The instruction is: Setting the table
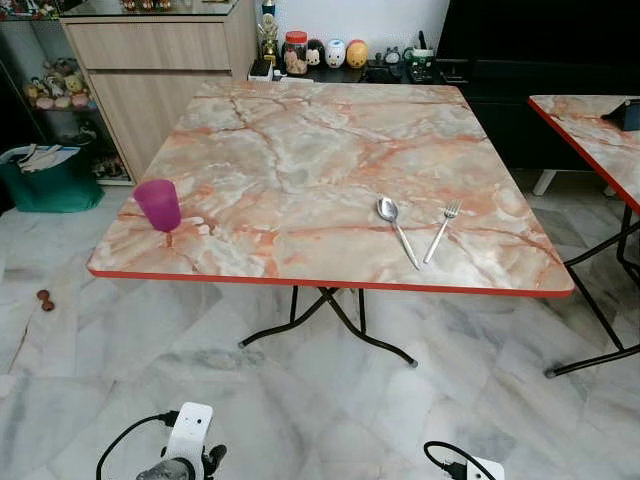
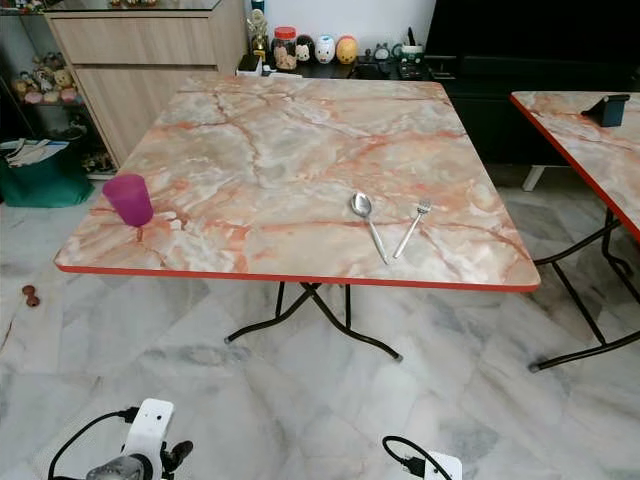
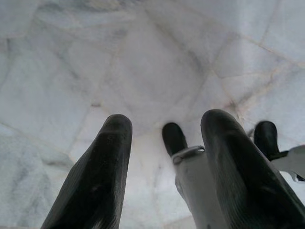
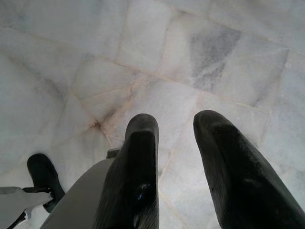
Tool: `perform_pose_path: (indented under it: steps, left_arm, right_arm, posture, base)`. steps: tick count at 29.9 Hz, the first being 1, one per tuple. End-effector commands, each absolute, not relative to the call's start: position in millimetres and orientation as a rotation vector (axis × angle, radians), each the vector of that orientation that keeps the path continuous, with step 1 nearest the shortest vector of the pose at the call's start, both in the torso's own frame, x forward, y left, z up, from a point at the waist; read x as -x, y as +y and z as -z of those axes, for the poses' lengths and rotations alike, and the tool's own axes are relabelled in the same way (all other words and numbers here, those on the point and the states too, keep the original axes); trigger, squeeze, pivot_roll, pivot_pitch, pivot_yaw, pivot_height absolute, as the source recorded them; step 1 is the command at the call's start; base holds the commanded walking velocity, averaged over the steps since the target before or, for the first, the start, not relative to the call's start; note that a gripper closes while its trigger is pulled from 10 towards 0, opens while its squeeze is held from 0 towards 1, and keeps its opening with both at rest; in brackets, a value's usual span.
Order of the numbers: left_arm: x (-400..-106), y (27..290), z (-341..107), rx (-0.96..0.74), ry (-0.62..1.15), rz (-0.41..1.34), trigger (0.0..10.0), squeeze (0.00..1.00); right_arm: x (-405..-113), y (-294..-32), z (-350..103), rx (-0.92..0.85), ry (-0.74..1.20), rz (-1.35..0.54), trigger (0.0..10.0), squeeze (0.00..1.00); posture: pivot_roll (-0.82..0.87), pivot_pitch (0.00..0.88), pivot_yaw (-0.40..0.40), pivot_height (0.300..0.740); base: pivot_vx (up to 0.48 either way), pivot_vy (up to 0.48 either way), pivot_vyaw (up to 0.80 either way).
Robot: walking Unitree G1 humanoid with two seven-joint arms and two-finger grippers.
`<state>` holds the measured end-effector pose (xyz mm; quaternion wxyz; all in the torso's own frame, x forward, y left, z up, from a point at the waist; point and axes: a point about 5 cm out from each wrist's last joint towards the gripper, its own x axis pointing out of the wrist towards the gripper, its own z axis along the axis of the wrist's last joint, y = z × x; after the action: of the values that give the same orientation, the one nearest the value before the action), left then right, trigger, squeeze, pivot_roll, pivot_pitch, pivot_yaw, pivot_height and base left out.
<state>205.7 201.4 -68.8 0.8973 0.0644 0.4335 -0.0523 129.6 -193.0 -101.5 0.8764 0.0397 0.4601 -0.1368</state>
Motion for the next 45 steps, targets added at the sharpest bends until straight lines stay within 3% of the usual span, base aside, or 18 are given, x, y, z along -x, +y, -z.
perform_pose_path:
  steps: [1, 18, 33, 45]
  left_arm:
    - [-208, 199, 68, -0.129, 0.894, 0.125, 10.0, 0.00]
    - [-185, 228, 75, -0.143, 0.968, 0.056, 10.0, 0.00]
    - [-191, 219, 74, -0.152, 0.961, 0.064, 10.0, 0.00]
    - [-189, 218, 75, -0.149, 0.965, 0.059, 10.0, 0.00]
  right_arm:
    - [-127, -193, 103, -0.099, 0.974, 0.297, 10.0, 0.00]
    - [-130, -193, 102, -0.114, 0.967, 0.284, 10.0, 0.00]
    - [-131, -192, 102, -0.091, 0.971, 0.259, 10.0, 0.00]
    - [-131, -191, 102, -0.089, 0.975, 0.251, 10.0, 0.00]
  posture:
    - [0.04, 0.000, -0.022, 0.740]
    - [0.05, 0.000, -0.022, 0.740]
    - [0.05, 0.000, -0.018, 0.740]
    - [0.06, 0.000, -0.018, 0.740]
  base:
    - [0.000, 0.000, 0.00]
    - [0.000, 0.000, 0.00]
    - [0.000, 0.000, 0.00]
    - [0.000, 0.000, 0.74]
